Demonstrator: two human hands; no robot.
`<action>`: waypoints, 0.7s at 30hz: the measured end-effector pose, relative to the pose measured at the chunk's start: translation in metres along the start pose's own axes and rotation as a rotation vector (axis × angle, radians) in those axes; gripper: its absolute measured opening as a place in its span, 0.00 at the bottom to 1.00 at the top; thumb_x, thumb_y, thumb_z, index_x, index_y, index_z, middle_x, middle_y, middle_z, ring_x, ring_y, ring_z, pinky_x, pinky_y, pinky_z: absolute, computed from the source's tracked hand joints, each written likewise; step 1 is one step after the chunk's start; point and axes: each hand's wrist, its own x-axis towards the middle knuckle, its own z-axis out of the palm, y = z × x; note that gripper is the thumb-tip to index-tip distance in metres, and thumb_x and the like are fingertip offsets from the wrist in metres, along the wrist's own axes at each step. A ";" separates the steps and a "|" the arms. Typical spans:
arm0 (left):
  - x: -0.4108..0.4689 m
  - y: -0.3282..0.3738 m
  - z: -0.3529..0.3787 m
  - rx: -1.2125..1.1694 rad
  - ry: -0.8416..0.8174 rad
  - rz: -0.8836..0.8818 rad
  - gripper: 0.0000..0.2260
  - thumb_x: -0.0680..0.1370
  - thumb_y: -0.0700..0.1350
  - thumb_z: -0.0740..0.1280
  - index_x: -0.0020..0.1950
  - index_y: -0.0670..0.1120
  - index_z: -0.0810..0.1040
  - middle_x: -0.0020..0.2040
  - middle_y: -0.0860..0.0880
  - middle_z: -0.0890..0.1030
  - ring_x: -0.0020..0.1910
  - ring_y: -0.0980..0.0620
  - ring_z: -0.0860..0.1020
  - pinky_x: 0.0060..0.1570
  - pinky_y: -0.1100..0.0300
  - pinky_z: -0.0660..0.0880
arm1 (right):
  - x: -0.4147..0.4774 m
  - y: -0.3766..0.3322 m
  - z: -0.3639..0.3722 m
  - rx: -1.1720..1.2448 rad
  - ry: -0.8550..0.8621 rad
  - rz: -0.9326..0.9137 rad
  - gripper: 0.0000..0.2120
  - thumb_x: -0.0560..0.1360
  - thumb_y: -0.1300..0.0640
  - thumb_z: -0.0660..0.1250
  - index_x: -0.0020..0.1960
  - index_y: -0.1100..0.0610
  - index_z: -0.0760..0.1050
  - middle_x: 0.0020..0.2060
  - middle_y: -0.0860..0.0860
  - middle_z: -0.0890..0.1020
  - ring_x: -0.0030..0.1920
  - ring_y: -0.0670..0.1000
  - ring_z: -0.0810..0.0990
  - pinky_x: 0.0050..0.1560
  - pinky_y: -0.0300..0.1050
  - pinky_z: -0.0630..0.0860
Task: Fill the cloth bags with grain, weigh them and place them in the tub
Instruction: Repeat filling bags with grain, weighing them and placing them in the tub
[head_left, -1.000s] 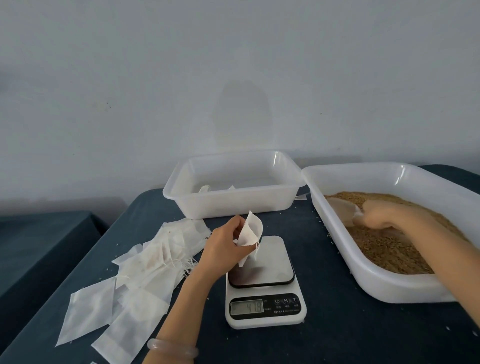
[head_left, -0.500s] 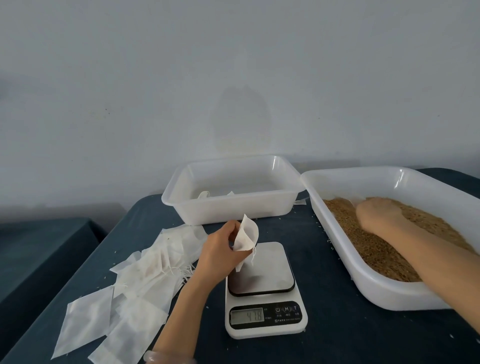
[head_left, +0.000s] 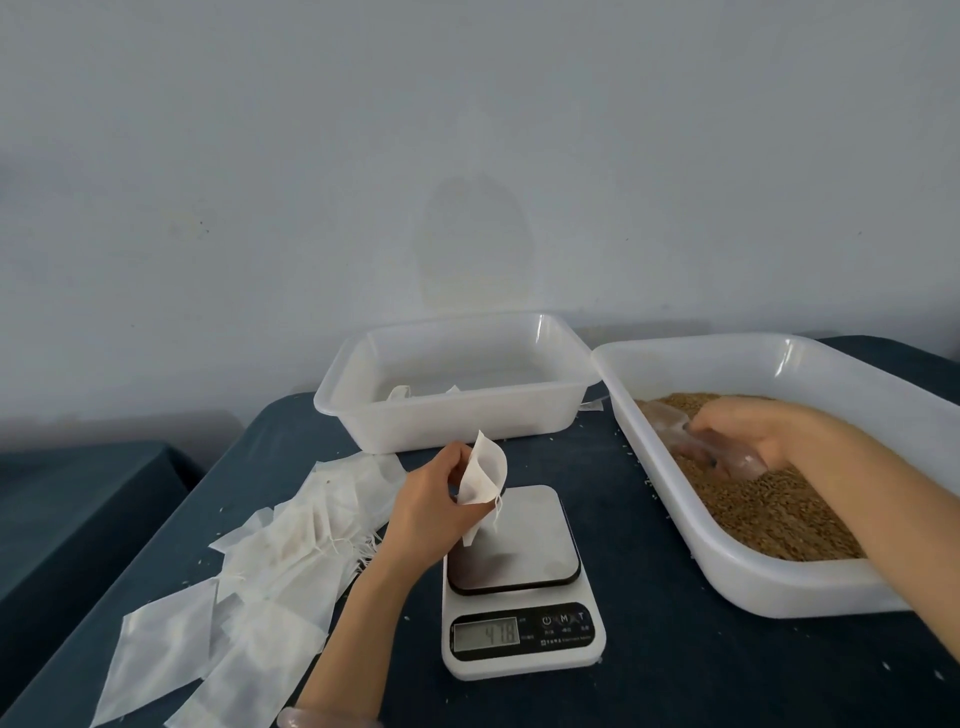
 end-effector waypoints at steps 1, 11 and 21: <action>0.000 0.000 0.000 -0.001 0.001 -0.001 0.12 0.67 0.57 0.70 0.44 0.69 0.70 0.42 0.66 0.79 0.39 0.61 0.78 0.35 0.65 0.75 | 0.002 0.001 -0.003 0.053 -0.008 -0.006 0.10 0.78 0.62 0.62 0.58 0.63 0.72 0.40 0.58 0.78 0.28 0.51 0.75 0.24 0.42 0.73; 0.000 0.000 0.000 -0.051 0.009 -0.048 0.10 0.69 0.57 0.70 0.46 0.60 0.73 0.40 0.63 0.80 0.38 0.60 0.78 0.36 0.62 0.75 | 0.001 -0.002 -0.006 -0.032 0.207 -0.197 0.16 0.77 0.49 0.68 0.50 0.62 0.80 0.30 0.52 0.81 0.30 0.49 0.76 0.29 0.42 0.73; -0.001 0.001 -0.002 -0.047 0.016 -0.101 0.16 0.65 0.64 0.65 0.47 0.56 0.75 0.41 0.61 0.81 0.41 0.58 0.81 0.44 0.52 0.80 | -0.026 -0.015 0.010 -0.279 0.227 -0.663 0.08 0.78 0.47 0.66 0.52 0.51 0.75 0.38 0.46 0.85 0.34 0.46 0.77 0.36 0.43 0.69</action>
